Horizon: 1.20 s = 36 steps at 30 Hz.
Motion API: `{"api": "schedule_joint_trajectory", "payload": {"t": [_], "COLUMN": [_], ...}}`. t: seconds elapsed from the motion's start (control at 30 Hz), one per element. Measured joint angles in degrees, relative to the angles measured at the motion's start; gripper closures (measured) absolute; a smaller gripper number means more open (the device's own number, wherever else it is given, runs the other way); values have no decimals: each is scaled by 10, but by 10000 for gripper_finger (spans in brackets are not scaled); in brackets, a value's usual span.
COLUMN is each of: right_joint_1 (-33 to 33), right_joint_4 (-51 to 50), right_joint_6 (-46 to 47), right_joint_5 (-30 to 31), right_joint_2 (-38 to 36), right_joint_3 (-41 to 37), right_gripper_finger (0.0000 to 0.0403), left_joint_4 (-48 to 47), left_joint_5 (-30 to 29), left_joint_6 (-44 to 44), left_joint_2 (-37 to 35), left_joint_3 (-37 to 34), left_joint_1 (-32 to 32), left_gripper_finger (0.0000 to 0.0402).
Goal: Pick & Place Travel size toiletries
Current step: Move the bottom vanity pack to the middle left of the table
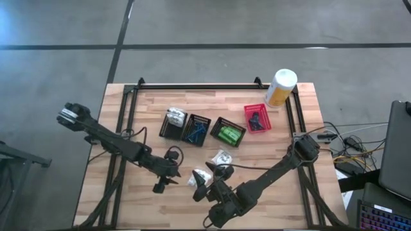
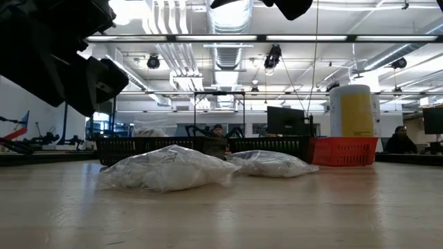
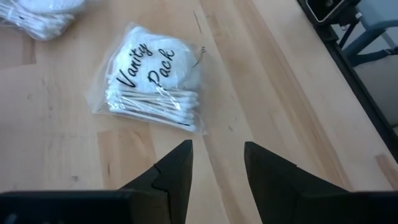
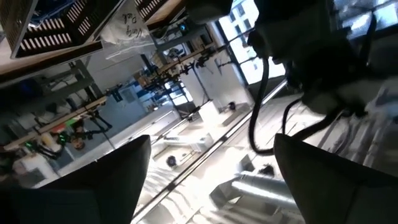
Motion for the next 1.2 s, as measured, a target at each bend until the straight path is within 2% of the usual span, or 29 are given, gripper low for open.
{"api": "schedule_joint_trajectory", "payload": {"t": [0.23, 0.63, 0.7, 0.83, 1.07, 1.2], "right_joint_1": [0, 0, -1, -1, -3, -3], "right_joint_4": [0, 1, 0, 0, 1, 1], "right_joint_6": [91, 98, 98, 99, 116, 116], "right_joint_5": [1, -4, -20, -119, -360, -451], "right_joint_2": [0, 0, 0, 0, 0, 0], "right_joint_3": [0, 0, 0, 0, 0, 0], "right_gripper_finger": [44, 39, 39, 39, 39, 39], "left_joint_4": [0, 0, 1, 3, 3, 3], "left_joint_5": [0, 0, -1, -1, -1, -1], "left_joint_6": [1, 1, 4, 4, -8, -8], "left_joint_2": [0, -1, -1, -1, -1, -1], "left_joint_3": [0, 0, 0, 1, 0, 0], "left_joint_1": [-3, -4, -4, -4, -4, -4], "left_gripper_finger": [252, 252, 252, 252, 252, 252]}}
